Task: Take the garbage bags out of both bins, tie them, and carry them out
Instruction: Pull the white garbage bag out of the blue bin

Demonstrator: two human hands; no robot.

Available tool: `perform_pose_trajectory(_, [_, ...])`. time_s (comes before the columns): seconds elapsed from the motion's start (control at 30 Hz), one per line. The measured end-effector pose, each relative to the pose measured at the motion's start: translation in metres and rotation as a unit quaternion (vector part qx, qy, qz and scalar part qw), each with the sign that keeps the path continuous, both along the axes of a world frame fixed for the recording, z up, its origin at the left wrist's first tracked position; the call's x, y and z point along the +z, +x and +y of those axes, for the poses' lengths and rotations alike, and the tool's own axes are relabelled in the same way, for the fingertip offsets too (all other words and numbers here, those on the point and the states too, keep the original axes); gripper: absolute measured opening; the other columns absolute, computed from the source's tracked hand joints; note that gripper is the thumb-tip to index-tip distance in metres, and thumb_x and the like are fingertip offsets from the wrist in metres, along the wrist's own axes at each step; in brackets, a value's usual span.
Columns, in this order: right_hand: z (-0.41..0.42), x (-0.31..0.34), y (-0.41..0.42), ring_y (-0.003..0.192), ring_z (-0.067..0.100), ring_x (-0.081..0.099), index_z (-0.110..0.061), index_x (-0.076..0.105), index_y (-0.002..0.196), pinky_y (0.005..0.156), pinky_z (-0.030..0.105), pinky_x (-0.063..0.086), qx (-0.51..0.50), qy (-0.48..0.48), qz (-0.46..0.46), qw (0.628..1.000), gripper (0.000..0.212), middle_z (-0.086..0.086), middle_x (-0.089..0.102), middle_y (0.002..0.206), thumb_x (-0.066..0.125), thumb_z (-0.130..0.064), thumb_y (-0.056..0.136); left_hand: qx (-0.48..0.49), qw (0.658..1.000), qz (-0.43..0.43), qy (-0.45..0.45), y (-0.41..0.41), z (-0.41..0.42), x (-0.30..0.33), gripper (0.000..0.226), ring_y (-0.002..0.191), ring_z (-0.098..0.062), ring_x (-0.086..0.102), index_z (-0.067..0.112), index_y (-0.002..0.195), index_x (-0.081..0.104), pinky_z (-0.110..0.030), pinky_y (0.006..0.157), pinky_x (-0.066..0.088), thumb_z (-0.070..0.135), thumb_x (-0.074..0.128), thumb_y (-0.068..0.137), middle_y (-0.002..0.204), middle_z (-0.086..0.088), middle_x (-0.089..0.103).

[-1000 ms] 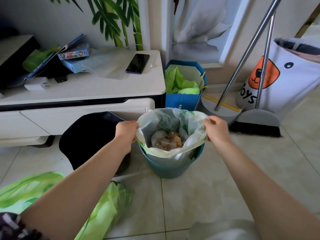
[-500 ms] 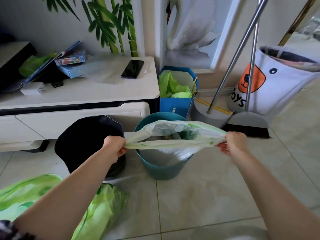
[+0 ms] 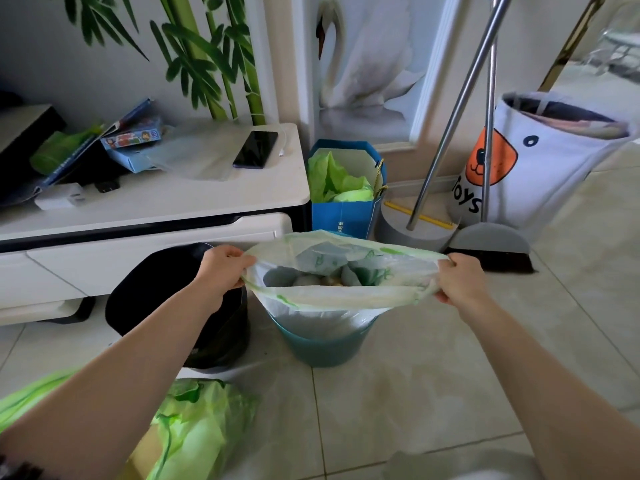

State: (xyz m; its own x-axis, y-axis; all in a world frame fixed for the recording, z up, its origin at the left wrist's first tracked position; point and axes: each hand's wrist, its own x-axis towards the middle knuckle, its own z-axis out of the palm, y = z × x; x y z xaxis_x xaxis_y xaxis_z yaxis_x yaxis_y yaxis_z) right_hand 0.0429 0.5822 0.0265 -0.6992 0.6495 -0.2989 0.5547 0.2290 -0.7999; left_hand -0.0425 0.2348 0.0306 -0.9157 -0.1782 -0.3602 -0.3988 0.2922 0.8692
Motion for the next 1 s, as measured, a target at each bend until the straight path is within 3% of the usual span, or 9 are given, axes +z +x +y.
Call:
perform_pose_trajectory(0.13, [-0.014,0.021,-0.009,0.089,0.029,0.066,-0.014,0.063,0.102,0.07,0.039,0.057,-0.012,-0.139,0.079,0.987,0.017,0.015,0.067,0.102,0.049,-0.007,0.094,0.012,0.999,0.038,-0.017,0.0,-0.003,0.007,0.009,0.069,-0.024,0.063,0.008,0.094,0.054,-0.04,0.07,0.059,0.009,0.06,0.087,0.086,-0.012,0.059])
perform_pose_trajectory(0.2, [-0.022,0.036,-0.014,0.092,0.03,0.067,-0.016,0.067,0.098,0.082,0.044,0.057,-0.01,-0.186,0.137,0.973,0.02,0.014,0.069,0.1,0.056,-0.002,0.089,0.029,0.997,0.064,-0.013,0.002,0.0,0.016,0.009,0.064,-0.021,0.06,0.008,0.095,0.051,-0.032,0.059,0.056,0.009,0.058,0.089,0.083,-0.008,0.055])
perform_pose_trajectory(0.27, [-0.032,0.051,-0.018,0.092,0.027,0.067,-0.017,0.069,0.095,0.084,0.042,0.057,-0.011,-0.218,0.19,0.957,0.022,0.012,0.07,0.098,0.056,-0.001,0.088,0.055,0.995,0.087,0.015,0.001,0.002,0.031,0.009,0.063,-0.02,0.058,0.011,0.094,0.05,-0.028,0.054,0.052,0.009,0.057,0.089,0.083,-0.008,0.055])
perform_pose_trajectory(0.4, [-0.043,0.078,-0.028,0.09,0.021,0.065,-0.02,0.069,0.094,0.081,0.038,0.058,0.002,-0.174,0.234,0.957,0.027,0.003,0.068,0.091,0.047,-0.003,0.091,0.05,0.988,0.123,0.082,-0.005,-0.002,0.069,0.013,0.076,-0.029,0.063,0.019,0.084,0.06,-0.039,0.072,0.057,0.008,0.057,0.091,0.091,-0.012,0.061])
perform_pose_trajectory(0.63, [-0.04,0.153,-0.03,0.093,0.027,0.066,-0.032,0.066,0.076,0.087,0.05,0.056,-0.015,-0.09,0.312,0.946,0.034,0.001,0.068,0.086,0.044,-0.009,0.088,0.079,0.961,0.218,0.153,0.007,-0.015,0.147,0.015,0.082,-0.021,0.065,0.012,0.087,0.068,-0.031,0.07,0.058,0.004,0.056,0.091,0.09,-0.009,0.065])
perform_pose_trajectory(0.77, [-0.037,0.195,-0.018,0.097,0.029,0.065,-0.027,0.065,0.08,0.089,0.052,0.054,-0.013,-0.046,0.323,0.945,0.031,0.005,0.068,0.094,0.04,-0.013,0.089,0.082,0.948,0.264,0.16,0.029,-0.022,0.192,0.02,0.082,-0.021,0.065,0.017,0.08,0.067,-0.034,0.074,0.057,0.005,0.056,0.091,0.086,-0.007,0.066])
perform_pose_trajectory(0.87, [-0.034,0.226,-0.003,0.091,0.03,0.066,-0.033,0.069,0.067,0.085,0.054,0.055,-0.022,-0.039,0.323,0.945,0.036,0.002,0.072,0.089,0.039,-0.018,0.082,0.086,0.939,0.291,0.16,0.052,-0.027,0.222,0.019,0.076,-0.016,0.063,0.017,0.079,0.065,-0.031,0.072,0.056,0.007,0.055,0.092,0.081,-0.004,0.065])
perform_pose_trajectory(1.0, [-0.041,0.26,0.025,0.094,0.035,0.067,-0.027,0.063,0.069,0.085,0.051,0.056,-0.024,-0.036,0.35,0.936,0.033,0.004,0.07,0.085,0.041,-0.011,0.085,0.109,0.93,0.3,0.181,0.082,-0.038,0.251,0.016,0.075,-0.015,0.066,0.016,0.08,0.062,-0.03,0.073,0.058,0.011,0.055,0.094,0.082,-0.004,0.064])
